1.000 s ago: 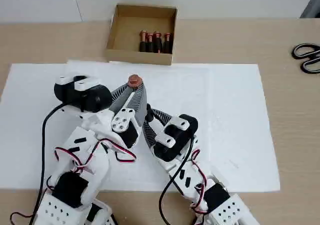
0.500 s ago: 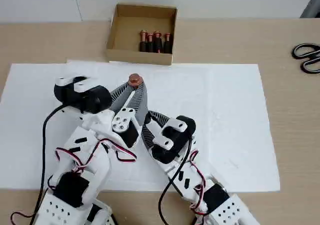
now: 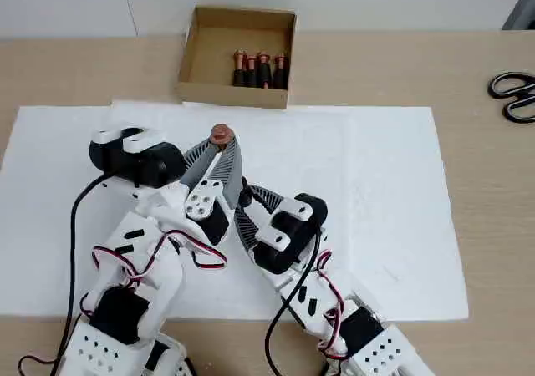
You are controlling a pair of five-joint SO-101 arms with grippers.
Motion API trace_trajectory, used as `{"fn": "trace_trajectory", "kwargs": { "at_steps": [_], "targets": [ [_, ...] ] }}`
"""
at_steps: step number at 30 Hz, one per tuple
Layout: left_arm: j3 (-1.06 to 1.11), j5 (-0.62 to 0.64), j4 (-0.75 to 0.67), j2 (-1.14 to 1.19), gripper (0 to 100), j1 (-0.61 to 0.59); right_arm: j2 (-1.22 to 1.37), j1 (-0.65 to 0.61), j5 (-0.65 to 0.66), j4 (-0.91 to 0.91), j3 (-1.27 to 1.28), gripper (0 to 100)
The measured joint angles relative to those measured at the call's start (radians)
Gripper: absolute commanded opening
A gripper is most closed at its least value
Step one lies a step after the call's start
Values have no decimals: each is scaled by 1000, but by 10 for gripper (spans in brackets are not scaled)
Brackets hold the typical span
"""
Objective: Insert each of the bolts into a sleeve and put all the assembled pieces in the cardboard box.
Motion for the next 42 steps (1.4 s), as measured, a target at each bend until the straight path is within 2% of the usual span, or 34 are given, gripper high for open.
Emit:
{"fn": "trace_trajectory", "kwargs": {
  "at_steps": [21,42],
  "targets": [
    [41,0,-3,0,6,-58,0,-28,0,48,0,4],
    [41,0,-5,38,6,-61,2,-28,0,49,0,4]
  ]
}}
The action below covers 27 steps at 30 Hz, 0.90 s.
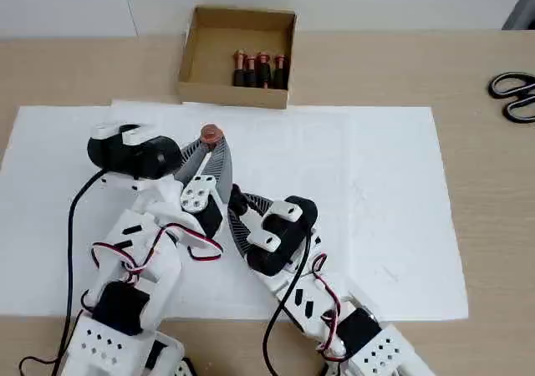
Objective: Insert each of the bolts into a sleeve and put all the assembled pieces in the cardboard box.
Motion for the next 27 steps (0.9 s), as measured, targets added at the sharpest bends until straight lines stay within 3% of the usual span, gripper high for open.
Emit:
{"fn": "trace_trajectory", "kwargs": {
  "at_steps": [13,27],
  "targets": [
    [2,0,8,11,6,11,-2,-3,0,0,0,4],
    [-5,0,149,0,6,12,2,-2,0,3,0,4]
  ]
}}
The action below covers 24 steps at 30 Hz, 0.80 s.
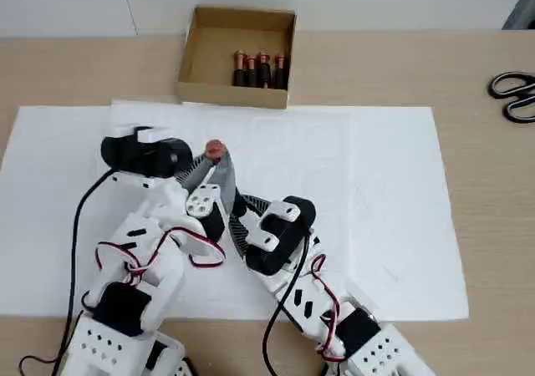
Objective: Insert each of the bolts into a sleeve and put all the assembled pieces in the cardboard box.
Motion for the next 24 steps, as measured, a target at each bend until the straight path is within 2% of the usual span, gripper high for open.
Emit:
{"fn": "trace_trajectory", "kwargs": {
  "at_steps": [18,24],
  "targets": [
    [-2,-12,195,2,6,28,0,-3,0,0,0,4],
    [-11,-49,213,0,6,57,0,-3,0,2,0,4]
  ]
}}
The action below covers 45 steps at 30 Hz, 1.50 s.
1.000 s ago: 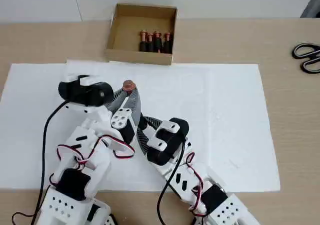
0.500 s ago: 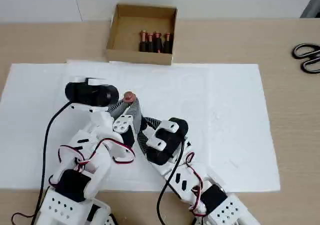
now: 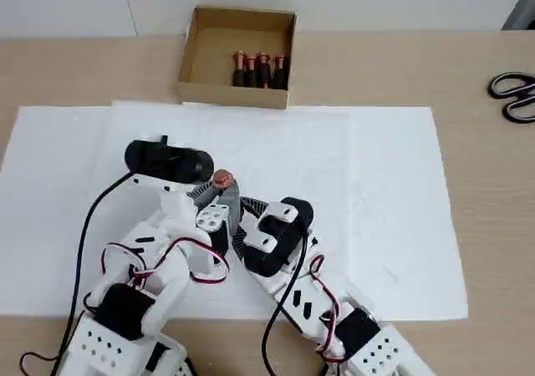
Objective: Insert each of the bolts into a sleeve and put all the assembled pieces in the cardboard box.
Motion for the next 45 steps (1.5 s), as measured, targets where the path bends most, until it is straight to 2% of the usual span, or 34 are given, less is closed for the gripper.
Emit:
{"fn": "trace_trajectory", "kwargs": {
  "at_steps": [7,13,16,30,34,39,42,45],
  "targets": [
    [-21,-60,23,0,10,2,0,0,0,0,0,4],
    [-77,-61,103,2,151,-3,0,2,2,0,0,4],
    [-84,-63,118,2,190,-9,0,8,0,-2,0,4],
    [-244,-20,244,9,204,-55,-3,3,3,-2,0,4],
    [-331,-20,259,9,204,-118,-3,3,3,-2,0,4],
    [-396,-20,308,6,204,-259,-3,8,3,-2,0,4],
    [-396,-25,344,9,204,-324,-3,48,3,0,0,4],
    [-396,-80,373,9,204,-350,3,104,3,43,-23,4]
  ]
}}
